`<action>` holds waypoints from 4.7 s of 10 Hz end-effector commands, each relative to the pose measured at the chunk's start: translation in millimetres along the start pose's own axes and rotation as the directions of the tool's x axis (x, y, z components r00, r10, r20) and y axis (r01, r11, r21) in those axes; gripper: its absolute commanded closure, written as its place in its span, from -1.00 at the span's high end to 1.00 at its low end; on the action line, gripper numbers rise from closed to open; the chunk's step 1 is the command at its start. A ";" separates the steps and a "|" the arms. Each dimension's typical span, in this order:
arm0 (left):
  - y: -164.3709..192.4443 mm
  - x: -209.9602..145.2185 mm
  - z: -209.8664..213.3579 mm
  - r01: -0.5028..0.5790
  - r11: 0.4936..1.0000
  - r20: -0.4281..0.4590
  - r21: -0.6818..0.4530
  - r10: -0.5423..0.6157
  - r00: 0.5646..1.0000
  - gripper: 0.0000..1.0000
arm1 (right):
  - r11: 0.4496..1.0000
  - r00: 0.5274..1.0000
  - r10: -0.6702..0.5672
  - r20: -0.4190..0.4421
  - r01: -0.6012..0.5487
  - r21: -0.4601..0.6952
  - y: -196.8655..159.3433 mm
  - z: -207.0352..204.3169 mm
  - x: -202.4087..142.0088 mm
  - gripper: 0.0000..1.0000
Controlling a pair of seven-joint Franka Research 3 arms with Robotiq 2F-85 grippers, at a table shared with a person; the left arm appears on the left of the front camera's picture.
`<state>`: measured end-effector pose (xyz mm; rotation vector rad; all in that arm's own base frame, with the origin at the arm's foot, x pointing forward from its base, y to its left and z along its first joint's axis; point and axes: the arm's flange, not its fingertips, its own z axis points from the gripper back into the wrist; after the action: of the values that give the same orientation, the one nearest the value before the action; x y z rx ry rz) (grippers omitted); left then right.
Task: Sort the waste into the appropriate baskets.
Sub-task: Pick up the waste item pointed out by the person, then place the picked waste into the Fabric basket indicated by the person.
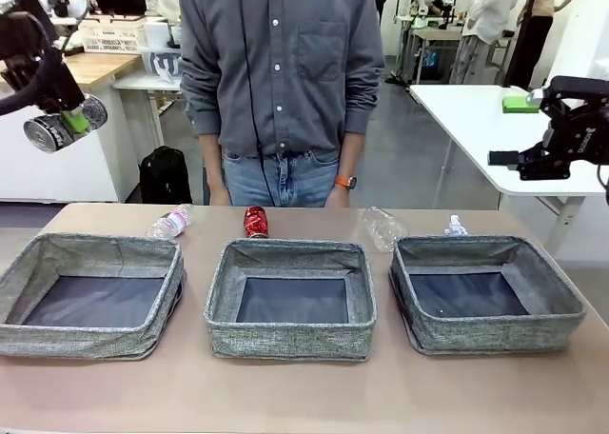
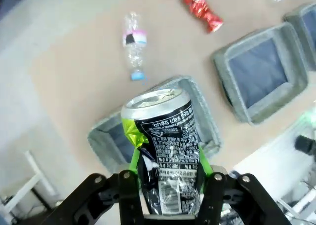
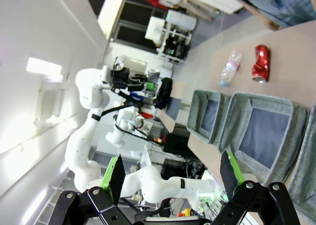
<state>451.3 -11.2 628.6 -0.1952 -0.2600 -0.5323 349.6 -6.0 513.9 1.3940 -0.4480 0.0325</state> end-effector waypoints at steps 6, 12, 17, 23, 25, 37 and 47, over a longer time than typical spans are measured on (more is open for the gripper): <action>-138.1 112.1 38.1 -0.122 0.991 -0.051 -0.049 0.119 0.992 -0.10 | 1.000 1.000 -0.012 0.009 0.012 0.019 4.0 -2.7 2.8 1.00; -268.2 176.7 99.7 -0.101 0.995 -0.119 0.014 0.102 0.988 -0.10 | 1.000 1.000 -0.012 0.009 0.012 0.019 4.0 -2.7 2.8 1.00; -266.1 167.2 88.3 -0.082 0.996 -0.127 -0.023 0.079 0.989 -0.10 | 1.000 1.000 -0.012 0.009 0.012 0.019 4.0 -2.7 2.8 1.00; -266.1 167.2 88.3 -0.082 0.996 -0.127 -0.023 0.079 0.989 -0.10 | 1.000 1.000 -0.012 0.009 0.012 0.019 4.0 -2.7 2.8 1.00; -266.1 167.2 88.3 -0.082 0.996 -0.127 -0.023 0.079 0.989 -0.10 | 1.000 1.000 -0.012 0.009 0.012 0.019 4.0 -2.7 2.8 1.00; -266.1 167.2 88.3 -0.082 0.996 -0.127 -0.023 0.079 0.989 -0.10 | 1.000 1.000 -0.012 0.009 0.012 0.019 4.0 -2.7 2.8 1.00; -285.7 145.8 -44.0 -0.359 0.930 0.029 0.081 0.358 0.933 -0.10 | 1.000 1.000 -0.012 0.009 0.012 0.019 4.0 -2.7 2.8 1.00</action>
<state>466.1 -335.7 708.4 -0.2140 -0.2157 -0.2112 349.7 -5.5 513.6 1.3933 -0.4466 0.0330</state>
